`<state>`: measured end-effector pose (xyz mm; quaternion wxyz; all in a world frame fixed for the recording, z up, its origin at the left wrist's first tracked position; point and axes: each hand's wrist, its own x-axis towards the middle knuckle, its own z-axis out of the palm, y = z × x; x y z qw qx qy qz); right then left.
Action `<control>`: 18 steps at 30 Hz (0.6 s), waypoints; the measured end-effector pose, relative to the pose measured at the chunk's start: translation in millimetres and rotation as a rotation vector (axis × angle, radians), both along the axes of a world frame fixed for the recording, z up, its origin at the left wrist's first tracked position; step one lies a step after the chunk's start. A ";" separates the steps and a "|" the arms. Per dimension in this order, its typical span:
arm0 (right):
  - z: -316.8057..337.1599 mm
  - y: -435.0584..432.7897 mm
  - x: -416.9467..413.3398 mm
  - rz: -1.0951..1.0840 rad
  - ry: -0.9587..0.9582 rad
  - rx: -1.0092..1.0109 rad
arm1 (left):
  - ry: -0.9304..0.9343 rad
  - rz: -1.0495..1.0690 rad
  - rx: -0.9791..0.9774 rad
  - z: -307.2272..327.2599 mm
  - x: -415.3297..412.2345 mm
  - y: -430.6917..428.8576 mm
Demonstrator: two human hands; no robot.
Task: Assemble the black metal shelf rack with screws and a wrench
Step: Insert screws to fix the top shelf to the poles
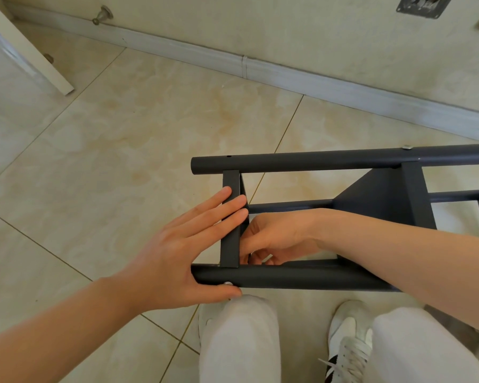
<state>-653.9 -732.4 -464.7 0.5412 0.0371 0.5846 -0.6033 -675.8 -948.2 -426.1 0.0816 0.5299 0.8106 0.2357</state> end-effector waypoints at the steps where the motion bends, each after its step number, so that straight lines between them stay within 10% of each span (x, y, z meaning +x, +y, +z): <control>1: 0.6 -0.6 -0.6 0.002 0.004 0.001 | -0.004 0.003 0.002 0.0 -0.6 0.0; 18: 4.7 7.2 -8.5 -0.043 0.025 -0.127 | -0.047 0.010 0.029 -1.5 -9.5 2.9</control>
